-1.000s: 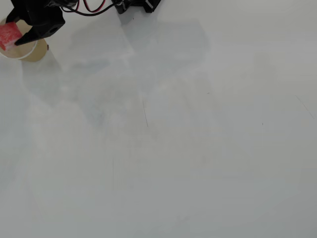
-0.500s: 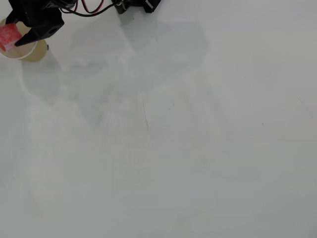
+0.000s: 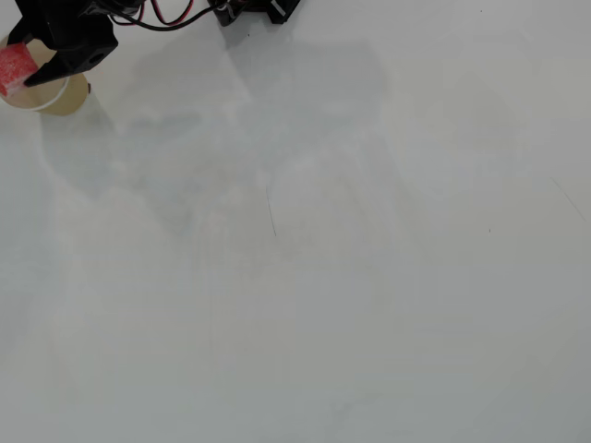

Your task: Pick up the cube and drop it in the cup.

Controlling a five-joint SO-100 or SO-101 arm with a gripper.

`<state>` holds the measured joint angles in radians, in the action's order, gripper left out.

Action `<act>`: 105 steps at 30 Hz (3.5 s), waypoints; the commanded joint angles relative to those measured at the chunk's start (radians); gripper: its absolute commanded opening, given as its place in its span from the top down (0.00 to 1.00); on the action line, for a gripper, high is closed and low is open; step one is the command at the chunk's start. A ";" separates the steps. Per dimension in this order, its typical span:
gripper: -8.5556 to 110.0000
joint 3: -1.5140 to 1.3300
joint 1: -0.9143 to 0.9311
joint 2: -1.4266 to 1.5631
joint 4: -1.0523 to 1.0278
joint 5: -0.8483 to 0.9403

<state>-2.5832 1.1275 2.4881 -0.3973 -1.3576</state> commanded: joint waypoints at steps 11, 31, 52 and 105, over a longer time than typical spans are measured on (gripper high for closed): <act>0.92 0.137 0.008 0.025 0.052 -0.002; 0.47 0.100 0.011 0.038 0.091 -0.002; 0.42 0.091 0.012 0.044 0.078 -0.002; 0.93 -0.156 -0.847 0.356 -0.072 0.011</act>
<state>-2.7228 0.3620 2.7290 -0.4541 -1.3576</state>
